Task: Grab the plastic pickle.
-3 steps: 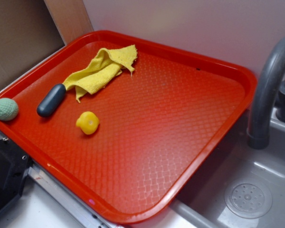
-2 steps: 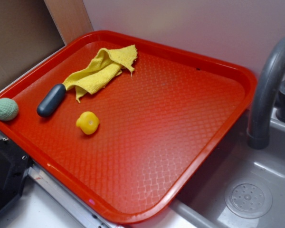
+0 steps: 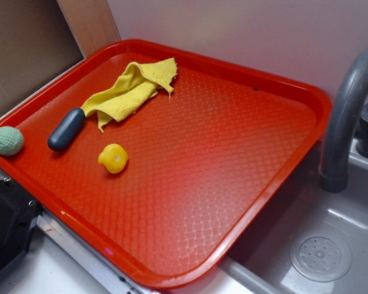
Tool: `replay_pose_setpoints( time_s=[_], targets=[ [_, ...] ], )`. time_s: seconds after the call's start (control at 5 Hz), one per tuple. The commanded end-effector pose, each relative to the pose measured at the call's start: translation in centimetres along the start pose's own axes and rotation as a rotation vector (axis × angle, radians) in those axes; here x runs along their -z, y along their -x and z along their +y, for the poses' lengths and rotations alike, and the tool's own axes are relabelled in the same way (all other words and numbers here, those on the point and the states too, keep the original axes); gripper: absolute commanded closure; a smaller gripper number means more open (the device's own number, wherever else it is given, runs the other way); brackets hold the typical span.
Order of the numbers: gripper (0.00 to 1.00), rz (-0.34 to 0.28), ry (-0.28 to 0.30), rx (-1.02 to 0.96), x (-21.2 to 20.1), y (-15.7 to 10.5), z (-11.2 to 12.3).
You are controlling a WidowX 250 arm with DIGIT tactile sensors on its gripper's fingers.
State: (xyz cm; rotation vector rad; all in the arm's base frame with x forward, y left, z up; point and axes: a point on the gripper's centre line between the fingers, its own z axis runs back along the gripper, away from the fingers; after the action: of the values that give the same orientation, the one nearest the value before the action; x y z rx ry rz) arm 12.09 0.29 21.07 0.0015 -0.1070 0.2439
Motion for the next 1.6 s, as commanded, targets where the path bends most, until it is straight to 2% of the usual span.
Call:
replay_pose_setpoints(
  time_s=[0.0,0.6,1.0,1.4],
  targets=[
    [0.0,-0.064,-0.1,-0.201,3.2,0.4,1.2],
    [0.0,-0.065,-0.125,-0.264,10.8,-4.2,3.3],
    [0.0,-0.025,-0.185,-0.261,14.6,-4.7,4.3],
    [0.0,0.021,-0.212,-0.281,17.6,-5.6,7.2]
  ],
)
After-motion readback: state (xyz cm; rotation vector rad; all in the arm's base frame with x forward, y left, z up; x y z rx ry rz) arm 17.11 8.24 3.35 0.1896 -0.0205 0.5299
